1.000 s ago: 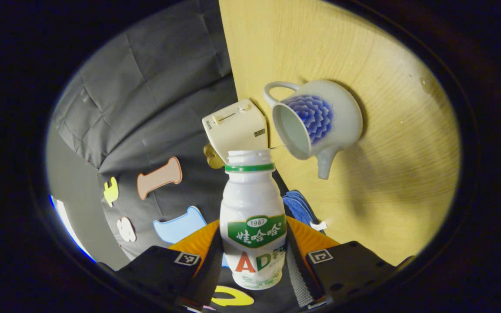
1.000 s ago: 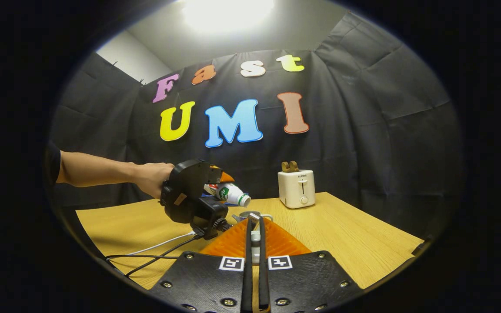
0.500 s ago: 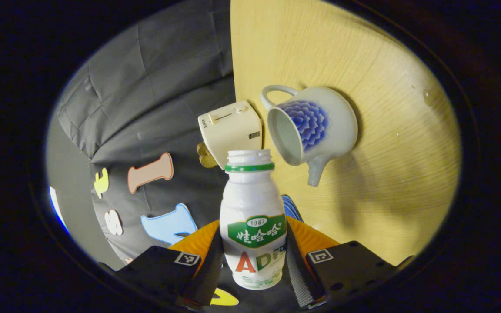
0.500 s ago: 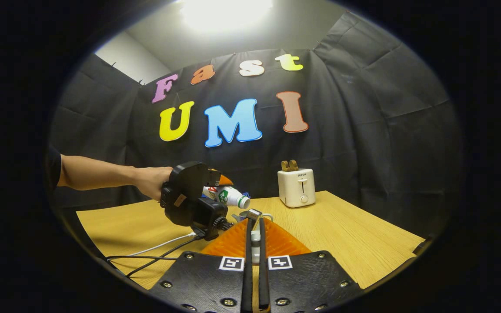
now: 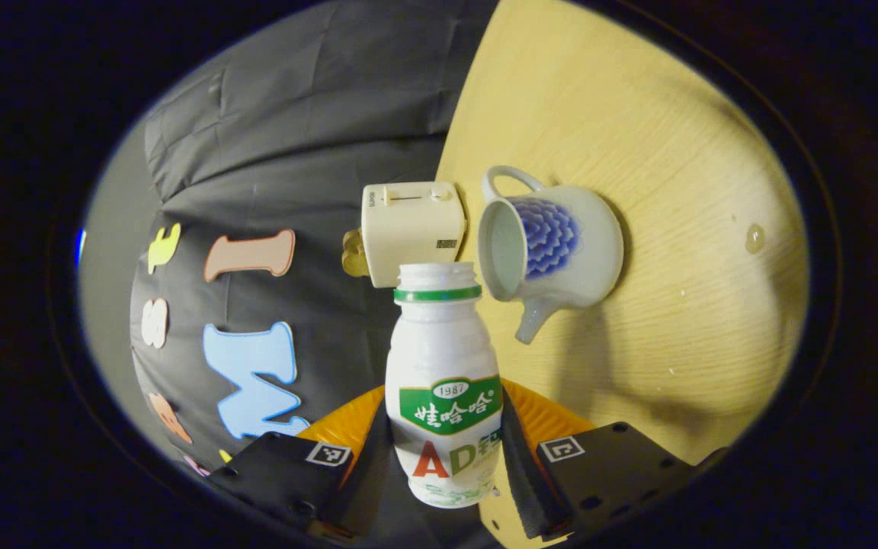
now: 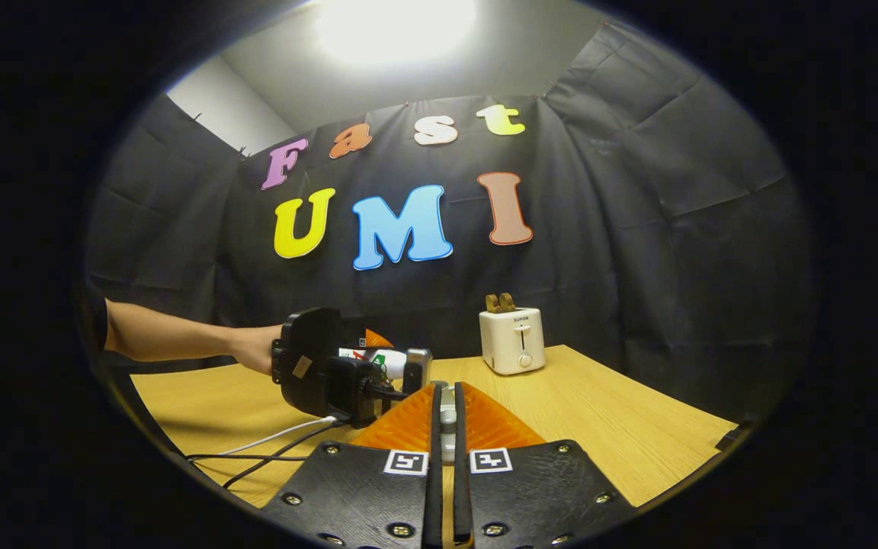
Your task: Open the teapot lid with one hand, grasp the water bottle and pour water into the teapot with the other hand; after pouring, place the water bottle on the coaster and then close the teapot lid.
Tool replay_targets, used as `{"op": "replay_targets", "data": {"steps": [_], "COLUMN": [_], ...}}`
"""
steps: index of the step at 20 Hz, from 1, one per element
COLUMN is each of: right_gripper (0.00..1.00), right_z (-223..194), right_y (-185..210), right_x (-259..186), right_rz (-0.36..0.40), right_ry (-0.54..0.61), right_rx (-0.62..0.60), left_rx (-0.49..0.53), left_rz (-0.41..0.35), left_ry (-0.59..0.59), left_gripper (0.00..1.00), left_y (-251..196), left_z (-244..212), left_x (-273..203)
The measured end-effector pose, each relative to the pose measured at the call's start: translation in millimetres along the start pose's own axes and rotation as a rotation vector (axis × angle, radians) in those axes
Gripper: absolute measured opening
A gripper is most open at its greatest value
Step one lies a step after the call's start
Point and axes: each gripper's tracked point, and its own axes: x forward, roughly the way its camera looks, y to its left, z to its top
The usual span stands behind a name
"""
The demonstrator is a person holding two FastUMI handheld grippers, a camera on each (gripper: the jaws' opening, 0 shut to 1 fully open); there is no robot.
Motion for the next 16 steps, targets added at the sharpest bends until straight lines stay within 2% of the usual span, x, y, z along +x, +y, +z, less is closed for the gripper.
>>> {"op": "replay_targets", "data": {"steps": [4,8,13,15,16], "right_gripper": [0.06,0.06,0.06,0.06,0.06], "right_z": [-0.6,-6.7,-21.6,-32.2,-39.6], "right_y": [6.0,11.9,18.5,25.8,27.9], "right_x": [4.9,28.6,93.8,131.1,145.7], "right_rz": [0.012,0.022,0.043,0.065,0.067], "right_ry": [0.018,0.053,0.121,0.171,0.199], "right_rx": [0.007,-0.011,-0.095,-0.124,-0.142], "left_rx": [-0.285,-0.585,-0.978,-1.125,-1.173], "left_rz": [-0.008,0.028,0.101,0.12,0.155], "left_ry": [-0.044,-0.114,-0.209,-0.206,-0.209], "left_gripper": [0.81,0.81,0.81,0.8,0.75], "left_y": [-8.0,0.0,32.2,36.0,40.9], "left_z": [-6.5,-8.8,-30.5,-57.1,-71.9], "left_x": [-10.7,-29.8,-55.8,-64.8,-68.5]}}
